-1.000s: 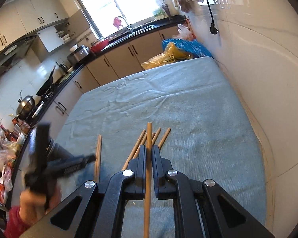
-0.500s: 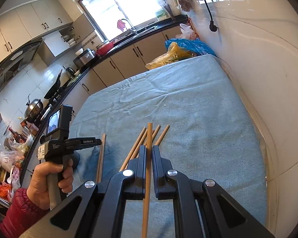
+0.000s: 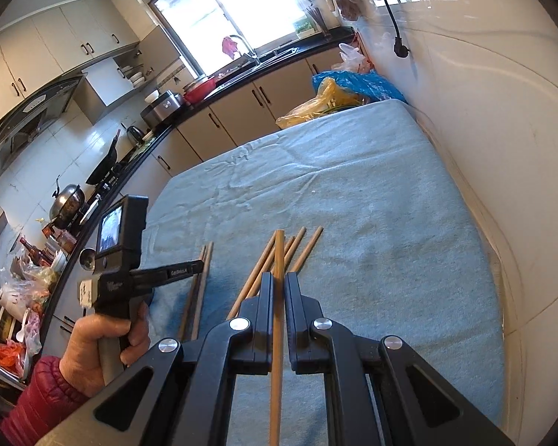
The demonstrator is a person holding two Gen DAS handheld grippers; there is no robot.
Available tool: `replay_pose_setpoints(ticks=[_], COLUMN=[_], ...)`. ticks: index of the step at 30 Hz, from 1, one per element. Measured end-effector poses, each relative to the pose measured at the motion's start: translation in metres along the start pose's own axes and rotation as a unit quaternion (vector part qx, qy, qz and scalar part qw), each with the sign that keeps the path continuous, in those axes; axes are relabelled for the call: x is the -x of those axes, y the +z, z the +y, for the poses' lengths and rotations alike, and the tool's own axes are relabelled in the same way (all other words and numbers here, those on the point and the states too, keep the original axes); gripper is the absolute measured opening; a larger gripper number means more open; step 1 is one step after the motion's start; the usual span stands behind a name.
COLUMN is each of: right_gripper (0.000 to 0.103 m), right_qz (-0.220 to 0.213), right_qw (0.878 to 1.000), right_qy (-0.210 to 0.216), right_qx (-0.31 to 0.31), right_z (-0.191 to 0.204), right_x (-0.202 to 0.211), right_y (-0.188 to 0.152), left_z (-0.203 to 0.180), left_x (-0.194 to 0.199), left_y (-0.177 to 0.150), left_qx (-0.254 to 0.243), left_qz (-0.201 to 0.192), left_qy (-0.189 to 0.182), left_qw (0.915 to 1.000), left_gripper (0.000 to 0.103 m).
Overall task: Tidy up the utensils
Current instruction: 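Grasp a wooden chopstick with the left tool while the right tool grasps another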
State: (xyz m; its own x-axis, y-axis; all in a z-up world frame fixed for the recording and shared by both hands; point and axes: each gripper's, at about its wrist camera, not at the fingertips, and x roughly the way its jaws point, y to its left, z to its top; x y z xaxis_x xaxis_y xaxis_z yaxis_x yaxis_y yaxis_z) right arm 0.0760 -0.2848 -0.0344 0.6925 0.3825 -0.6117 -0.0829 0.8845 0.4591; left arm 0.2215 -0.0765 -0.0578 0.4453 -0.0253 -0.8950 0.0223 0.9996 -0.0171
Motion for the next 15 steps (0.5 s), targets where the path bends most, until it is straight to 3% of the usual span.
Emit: replay_pose_setpoints(ticks=[6,11,15], right_gripper=[0.006,0.006,0.006], right_qz=[-0.022,-0.055,-0.079], right_qw=[1.000,0.997,0.995], right_qy=[0.007,0.007,0.003], right_qx=[0.015,0.050,0.069], right_z=[0.013,0.040,0.059], right_x=[0.014,0.033,0.043], right_y=[-0.003,-0.008,-0.016], left_z=[-0.004,0.001,0.009], left_x=[0.056,0.113,0.146], left_y=[-0.021,-0.037,-0.054], left_qx=[-0.020,-0.032,-0.038], left_qz=[-0.082,-0.159,-0.193], left_qy=[-0.040,-0.060,-0.078], left_qw=[0.9956,0.9850,0.9774], left_gripper=[0.006,0.006,0.006])
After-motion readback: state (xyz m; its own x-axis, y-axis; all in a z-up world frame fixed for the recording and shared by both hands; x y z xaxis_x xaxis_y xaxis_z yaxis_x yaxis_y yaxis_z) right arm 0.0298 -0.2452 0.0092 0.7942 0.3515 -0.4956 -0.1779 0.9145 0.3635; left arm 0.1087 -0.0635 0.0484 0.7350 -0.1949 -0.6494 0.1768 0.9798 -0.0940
